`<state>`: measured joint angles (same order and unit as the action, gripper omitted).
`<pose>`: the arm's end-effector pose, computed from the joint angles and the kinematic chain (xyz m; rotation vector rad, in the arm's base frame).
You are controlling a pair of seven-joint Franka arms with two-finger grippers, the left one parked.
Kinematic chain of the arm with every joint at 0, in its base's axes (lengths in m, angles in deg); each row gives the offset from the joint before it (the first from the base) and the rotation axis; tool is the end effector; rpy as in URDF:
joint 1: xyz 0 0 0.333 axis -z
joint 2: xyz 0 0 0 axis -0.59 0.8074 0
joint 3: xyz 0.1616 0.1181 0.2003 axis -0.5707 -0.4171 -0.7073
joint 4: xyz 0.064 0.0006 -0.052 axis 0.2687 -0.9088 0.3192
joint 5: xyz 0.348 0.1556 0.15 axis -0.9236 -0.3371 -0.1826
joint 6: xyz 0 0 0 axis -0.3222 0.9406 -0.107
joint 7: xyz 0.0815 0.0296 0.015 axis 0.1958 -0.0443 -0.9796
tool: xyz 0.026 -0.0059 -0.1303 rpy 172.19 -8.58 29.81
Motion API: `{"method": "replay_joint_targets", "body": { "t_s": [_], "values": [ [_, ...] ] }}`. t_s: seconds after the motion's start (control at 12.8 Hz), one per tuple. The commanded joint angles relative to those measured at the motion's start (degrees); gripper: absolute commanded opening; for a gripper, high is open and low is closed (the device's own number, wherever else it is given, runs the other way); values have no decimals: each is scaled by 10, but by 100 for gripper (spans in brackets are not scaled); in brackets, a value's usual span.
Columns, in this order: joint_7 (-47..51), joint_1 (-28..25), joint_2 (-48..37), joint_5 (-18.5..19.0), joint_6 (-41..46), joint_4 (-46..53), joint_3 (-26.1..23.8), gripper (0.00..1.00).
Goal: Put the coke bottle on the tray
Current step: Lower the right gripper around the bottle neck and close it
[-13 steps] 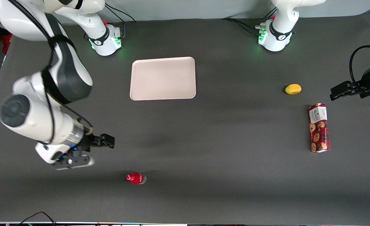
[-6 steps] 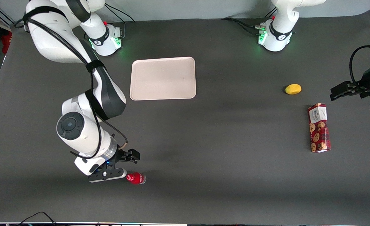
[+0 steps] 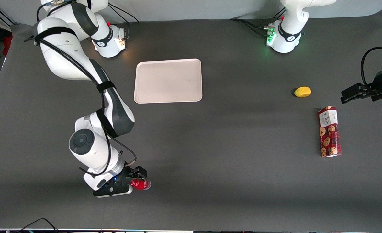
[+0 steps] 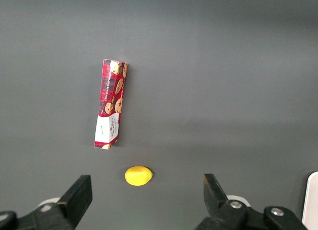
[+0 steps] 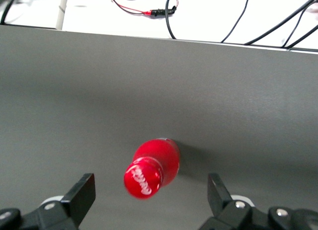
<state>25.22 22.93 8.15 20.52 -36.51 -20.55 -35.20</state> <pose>0.7599 0.2505 0.2695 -3.0396 -0.1503 -0.3950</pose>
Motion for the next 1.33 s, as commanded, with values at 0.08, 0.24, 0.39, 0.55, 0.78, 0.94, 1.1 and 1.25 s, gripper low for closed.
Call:
{"method": "replay_joint_targets", "body": {
  "t_s": [0.08, 0.24, 0.39, 0.55, 0.78, 0.94, 1.1, 1.25],
  "values": [
    [11, -7, 38, 9, -28, 31, 7, 100],
    [11, -7, 38, 9, -27, 31, 7, 99],
    [12, -7, 38, 9, -26, 31, 7, 95],
    [12, -7, 36, 9, -24, 30, 6, 92],
    [12, -8, 36, 9, -24, 30, 6, 76],
    [11, -8, 35, 9, -23, 30, 6, 46],
    [11, -8, 32, 9, -22, 30, 6, 23],
    [11, -8, 28, 9, -15, 31, 4, 1]
  ]
}}
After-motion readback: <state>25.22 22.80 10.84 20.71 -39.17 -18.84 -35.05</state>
